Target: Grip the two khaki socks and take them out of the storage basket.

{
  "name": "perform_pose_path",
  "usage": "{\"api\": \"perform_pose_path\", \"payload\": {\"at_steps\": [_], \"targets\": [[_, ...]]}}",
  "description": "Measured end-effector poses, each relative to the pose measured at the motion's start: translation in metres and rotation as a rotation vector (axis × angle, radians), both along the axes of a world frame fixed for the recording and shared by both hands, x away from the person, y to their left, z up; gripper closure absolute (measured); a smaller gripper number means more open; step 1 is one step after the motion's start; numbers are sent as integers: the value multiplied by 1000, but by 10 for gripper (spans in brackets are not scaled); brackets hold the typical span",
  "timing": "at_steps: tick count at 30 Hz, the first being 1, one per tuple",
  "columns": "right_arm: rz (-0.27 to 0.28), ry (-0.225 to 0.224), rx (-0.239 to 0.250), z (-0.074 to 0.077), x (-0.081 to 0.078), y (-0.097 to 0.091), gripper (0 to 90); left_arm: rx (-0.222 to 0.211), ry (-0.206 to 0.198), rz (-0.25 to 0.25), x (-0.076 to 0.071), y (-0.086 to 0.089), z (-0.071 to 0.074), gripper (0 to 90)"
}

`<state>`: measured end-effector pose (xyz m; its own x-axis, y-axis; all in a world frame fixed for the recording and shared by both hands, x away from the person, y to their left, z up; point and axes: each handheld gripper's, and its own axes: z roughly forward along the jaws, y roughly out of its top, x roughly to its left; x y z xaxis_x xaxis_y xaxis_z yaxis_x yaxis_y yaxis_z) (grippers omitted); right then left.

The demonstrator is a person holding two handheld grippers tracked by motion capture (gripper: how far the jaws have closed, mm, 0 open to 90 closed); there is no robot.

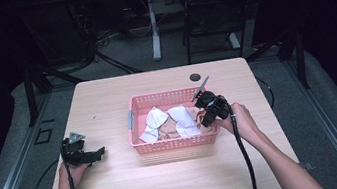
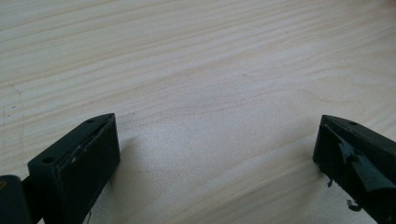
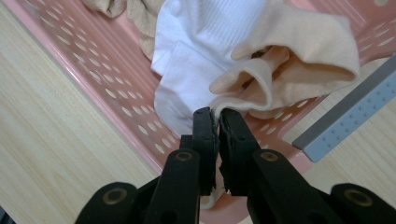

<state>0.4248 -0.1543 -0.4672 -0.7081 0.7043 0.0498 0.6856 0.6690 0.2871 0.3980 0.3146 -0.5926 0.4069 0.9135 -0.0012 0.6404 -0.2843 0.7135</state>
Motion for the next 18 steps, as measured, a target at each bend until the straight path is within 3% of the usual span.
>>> {"api": "perform_pose_path", "payload": {"at_steps": [12, 18], "targets": [[2, 10, 8, 12, 2, -2, 876, 1, 0, -1, 0, 0, 0, 4], [-5, -6, 30, 22, 3, -2, 876, 1, 0, -1, 0, 0, 0, 4]]}}
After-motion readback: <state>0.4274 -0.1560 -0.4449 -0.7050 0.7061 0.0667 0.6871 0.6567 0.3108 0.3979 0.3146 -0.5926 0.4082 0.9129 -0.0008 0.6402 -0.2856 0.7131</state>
